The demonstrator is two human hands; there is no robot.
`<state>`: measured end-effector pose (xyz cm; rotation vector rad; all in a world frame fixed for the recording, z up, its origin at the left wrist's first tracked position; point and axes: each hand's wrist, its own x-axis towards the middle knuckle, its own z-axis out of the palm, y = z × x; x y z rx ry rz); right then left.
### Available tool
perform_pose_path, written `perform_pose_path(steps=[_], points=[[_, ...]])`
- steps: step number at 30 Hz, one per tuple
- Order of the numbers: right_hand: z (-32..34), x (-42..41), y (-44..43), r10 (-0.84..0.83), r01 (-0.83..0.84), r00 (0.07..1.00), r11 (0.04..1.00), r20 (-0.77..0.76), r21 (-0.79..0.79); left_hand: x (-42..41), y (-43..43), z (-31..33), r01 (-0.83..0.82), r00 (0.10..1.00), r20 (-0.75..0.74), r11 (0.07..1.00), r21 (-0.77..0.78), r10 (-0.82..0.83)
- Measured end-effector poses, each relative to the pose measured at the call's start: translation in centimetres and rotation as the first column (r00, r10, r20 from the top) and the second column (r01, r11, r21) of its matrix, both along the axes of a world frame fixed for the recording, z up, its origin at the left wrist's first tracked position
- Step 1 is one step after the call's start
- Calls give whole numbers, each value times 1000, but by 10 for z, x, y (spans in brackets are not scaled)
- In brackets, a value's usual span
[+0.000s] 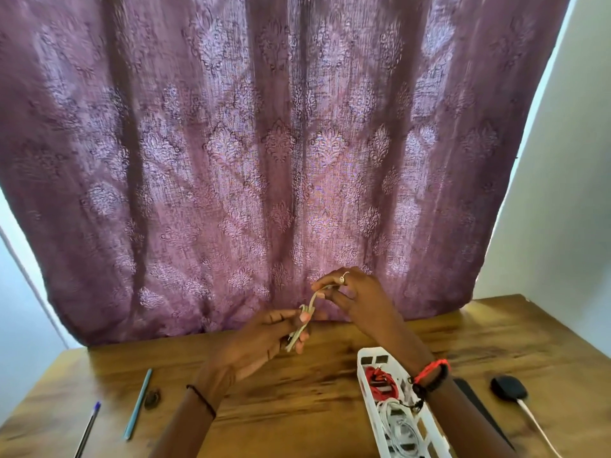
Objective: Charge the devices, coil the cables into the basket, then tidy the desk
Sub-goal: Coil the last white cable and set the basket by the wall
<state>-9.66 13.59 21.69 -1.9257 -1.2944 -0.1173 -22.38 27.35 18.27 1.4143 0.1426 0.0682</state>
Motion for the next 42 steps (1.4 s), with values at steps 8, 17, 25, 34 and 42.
perform_pose_path(steps=[8, 17, 25, 34, 42], points=[[-36, -16, -5, -110, 119, 992, 972, -53, 203, 3, -15, -11, 62, 994, 103, 939, -339, -28], [-61, -45, -8, -86, 184, 898, 965, -431, 189, 15, -23, -19, 110, 988, 150, 856, -505, -39], [-64, -36, -7, -185, 289, 850, 947, -493, 143, 21, -14, -22, 208, 978, 148, 791, -575, -149], [-48, -24, -14, -172, 278, 793, 956, -584, 95, 28, 2, -16, 80, 995, -20, 921, -381, -95], [-33, -14, -22, 444, 108, 71, 887, -893, 450, 31, 12, -1, 51, 992, -90, 939, -341, -87]])
